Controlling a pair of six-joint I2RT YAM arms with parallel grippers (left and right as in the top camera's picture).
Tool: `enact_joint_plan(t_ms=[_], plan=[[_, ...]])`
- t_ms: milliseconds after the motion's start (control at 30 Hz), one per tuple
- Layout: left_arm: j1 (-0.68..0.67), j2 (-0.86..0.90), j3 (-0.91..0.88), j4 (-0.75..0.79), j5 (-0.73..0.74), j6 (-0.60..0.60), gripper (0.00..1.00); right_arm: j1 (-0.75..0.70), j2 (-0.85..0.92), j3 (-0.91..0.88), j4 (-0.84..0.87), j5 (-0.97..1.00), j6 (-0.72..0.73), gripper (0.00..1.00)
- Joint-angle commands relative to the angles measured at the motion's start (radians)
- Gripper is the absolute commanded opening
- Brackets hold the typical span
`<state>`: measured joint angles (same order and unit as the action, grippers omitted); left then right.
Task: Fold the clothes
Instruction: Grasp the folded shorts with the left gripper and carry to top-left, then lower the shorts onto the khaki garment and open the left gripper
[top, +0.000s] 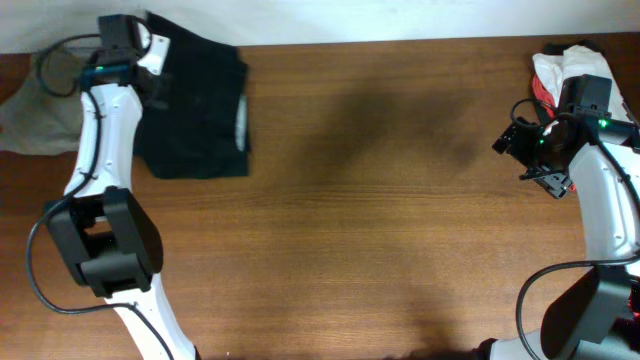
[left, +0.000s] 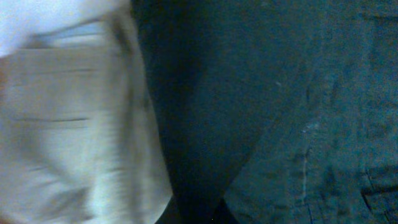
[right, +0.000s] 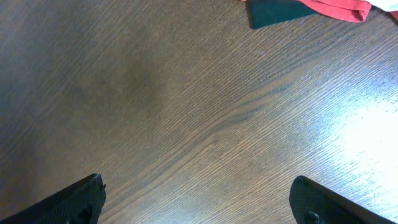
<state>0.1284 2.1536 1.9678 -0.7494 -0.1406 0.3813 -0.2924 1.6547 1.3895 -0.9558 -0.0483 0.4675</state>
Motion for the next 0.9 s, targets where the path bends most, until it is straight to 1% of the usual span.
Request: enact_joint_plan(t_ms=[0, 67, 133, 167, 267, 367, 433, 567, 667, 800, 867], plan=[[0.056, 0.003, 0.048, 0.085, -0.092, 0.063, 0.0, -0.003, 0.002, 0.01, 0.003, 0.016, 0.005, 0.99], [0.08, 0.016, 0.048, 0.132, -0.082, 0.096, 0.0, -0.003, 0.002, 0.01, 0.003, 0.016, 0.005, 0.99], [0.095, 0.034, 0.048, 0.187, -0.085, 0.168, 0.0, -0.003, 0.002, 0.01, 0.003, 0.016, 0.005, 0.99], [0.103, 0.038, 0.048, 0.224, -0.095, 0.183, 0.0, -0.003, 0.002, 0.01, 0.003, 0.016, 0.005, 0.99], [0.124, 0.038, 0.054, 0.285, -0.112, 0.185, 0.0, -0.003, 0.002, 0.01, 0.003, 0.016, 0.005, 0.99], [0.146, 0.038, 0.054, 0.304, -0.112, 0.185, 0.0, -0.003, 0.002, 0.01, 0.003, 0.016, 0.005, 0.99], [0.17, 0.038, 0.055, 0.335, -0.152, 0.185, 0.0, -0.003, 0.002, 0.01, 0.003, 0.016, 0.005, 0.99], [0.178, 0.038, 0.06, 0.368, -0.174, 0.184, 0.0, -0.003, 0.002, 0.01, 0.003, 0.016, 0.005, 0.99], [0.18, 0.04, 0.06, 0.383, -0.17, 0.18, 0.0, -0.003, 0.002, 0.01, 0.003, 0.016, 0.005, 0.99], [0.196, 0.04, 0.06, 0.463, -0.17, 0.181, 0.0, -0.003, 0.002, 0.01, 0.003, 0.016, 0.005, 0.99], [0.211, 0.044, 0.06, 0.496, -0.126, 0.194, 0.0, -0.003, 0.002, 0.01, 0.003, 0.016, 0.005, 0.98]])
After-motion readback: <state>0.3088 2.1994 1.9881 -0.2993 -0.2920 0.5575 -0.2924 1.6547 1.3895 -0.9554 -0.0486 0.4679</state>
